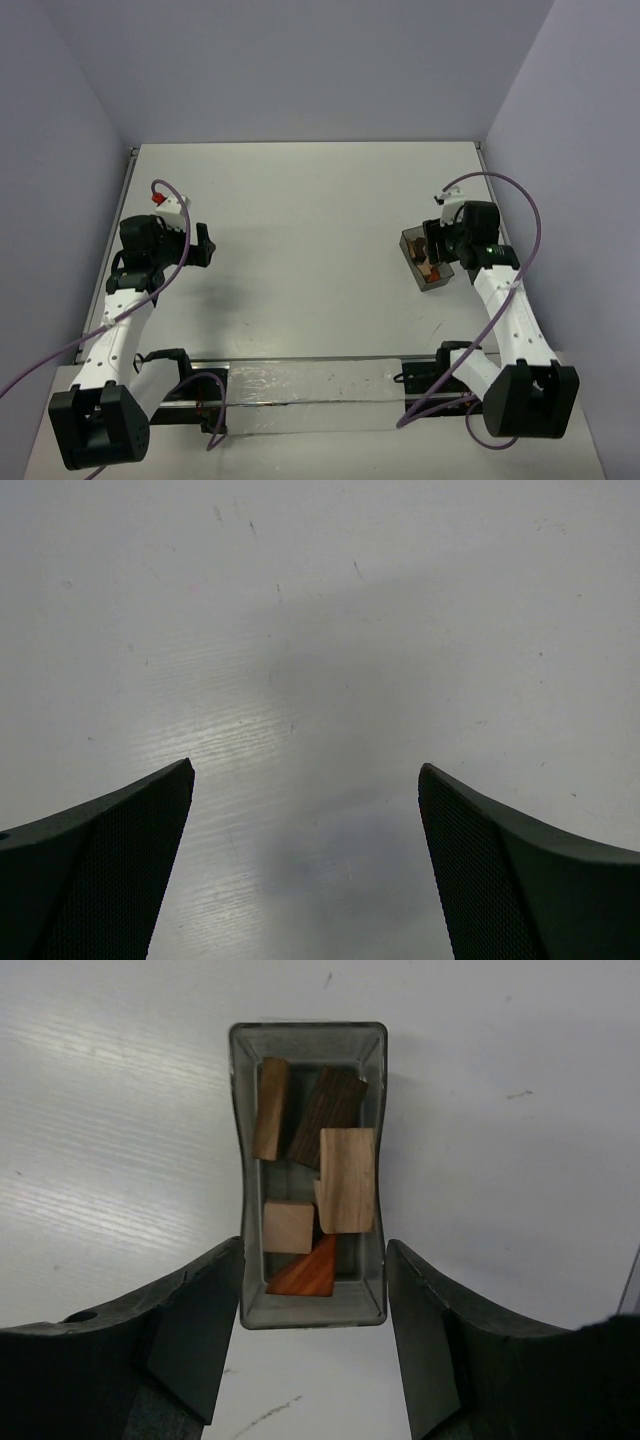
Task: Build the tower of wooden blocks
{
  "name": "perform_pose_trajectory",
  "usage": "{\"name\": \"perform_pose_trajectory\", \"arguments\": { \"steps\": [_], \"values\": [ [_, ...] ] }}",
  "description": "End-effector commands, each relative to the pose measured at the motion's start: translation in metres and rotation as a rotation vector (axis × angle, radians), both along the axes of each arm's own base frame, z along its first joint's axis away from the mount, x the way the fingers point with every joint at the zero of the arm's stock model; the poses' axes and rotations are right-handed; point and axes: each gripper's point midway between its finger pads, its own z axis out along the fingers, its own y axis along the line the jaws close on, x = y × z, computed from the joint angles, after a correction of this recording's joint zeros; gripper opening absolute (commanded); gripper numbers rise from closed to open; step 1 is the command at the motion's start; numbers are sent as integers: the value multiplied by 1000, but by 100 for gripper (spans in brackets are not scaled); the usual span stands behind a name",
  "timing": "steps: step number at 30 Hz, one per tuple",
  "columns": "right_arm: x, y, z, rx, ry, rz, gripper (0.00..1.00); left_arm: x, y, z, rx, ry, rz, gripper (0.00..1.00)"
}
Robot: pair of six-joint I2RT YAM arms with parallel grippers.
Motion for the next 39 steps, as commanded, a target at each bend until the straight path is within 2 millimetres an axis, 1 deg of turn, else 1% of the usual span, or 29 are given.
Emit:
{"name": "perform_pose_trajectory", "arguments": {
  "steps": [1,9,16,23,24,30,39],
  "values": [
    [0,-14,-7,-30,91,13,64,5,-3,14,-7,-50,-29,99],
    [-3,-36,-31,-59,211,-1,59,7,-3,11,-9,-39,-33,99],
    [-8,-51,-44,-80,270,-6,56,8,-4,8,-11,-31,-34,99],
    [-7,-57,-56,-91,304,-2,53,8,-3,9,-10,-32,-33,99],
    [-6,-58,-59,-90,313,-3,51,8,-3,9,-9,-32,-32,99],
    [-1,-61,-66,-97,318,-6,42,9,-2,8,-6,-30,-27,99],
    [2,-63,-80,-108,328,-3,37,11,-1,5,-5,-18,-21,99]
  ]
}}
